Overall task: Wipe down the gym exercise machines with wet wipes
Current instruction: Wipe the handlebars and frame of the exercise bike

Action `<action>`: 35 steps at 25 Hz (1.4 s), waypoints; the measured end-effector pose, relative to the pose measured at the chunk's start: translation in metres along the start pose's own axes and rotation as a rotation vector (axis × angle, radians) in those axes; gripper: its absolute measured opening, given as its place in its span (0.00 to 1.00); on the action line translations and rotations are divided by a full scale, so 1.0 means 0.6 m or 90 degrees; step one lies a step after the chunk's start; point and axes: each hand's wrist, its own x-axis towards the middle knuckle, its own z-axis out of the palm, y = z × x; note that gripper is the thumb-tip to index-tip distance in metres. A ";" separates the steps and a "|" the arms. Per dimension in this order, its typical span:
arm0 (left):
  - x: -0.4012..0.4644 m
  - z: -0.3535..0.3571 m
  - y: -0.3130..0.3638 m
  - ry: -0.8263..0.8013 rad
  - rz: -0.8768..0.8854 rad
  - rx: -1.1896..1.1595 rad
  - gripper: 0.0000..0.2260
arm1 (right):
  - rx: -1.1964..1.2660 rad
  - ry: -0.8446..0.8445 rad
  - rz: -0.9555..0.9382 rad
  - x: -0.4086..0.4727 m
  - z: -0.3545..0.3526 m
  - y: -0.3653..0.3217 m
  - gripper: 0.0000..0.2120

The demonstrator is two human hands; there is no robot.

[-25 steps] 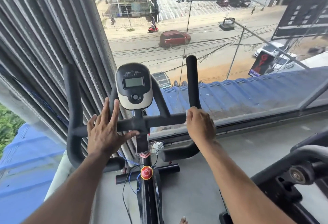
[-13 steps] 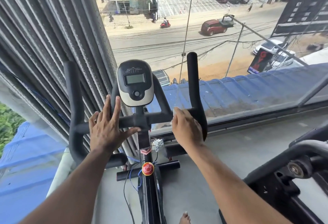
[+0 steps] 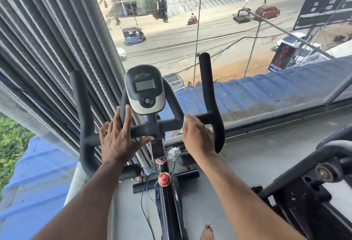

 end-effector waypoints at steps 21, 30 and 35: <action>0.003 0.004 -0.003 0.009 0.003 0.006 0.57 | 1.017 0.129 0.598 -0.031 -0.009 0.270 0.08; 0.006 0.008 0.006 0.028 0.001 0.019 0.58 | 1.527 0.017 0.389 0.028 0.152 0.179 0.07; 0.008 0.014 0.000 0.042 0.008 0.017 0.58 | 1.441 -0.151 0.273 0.047 0.164 0.168 0.13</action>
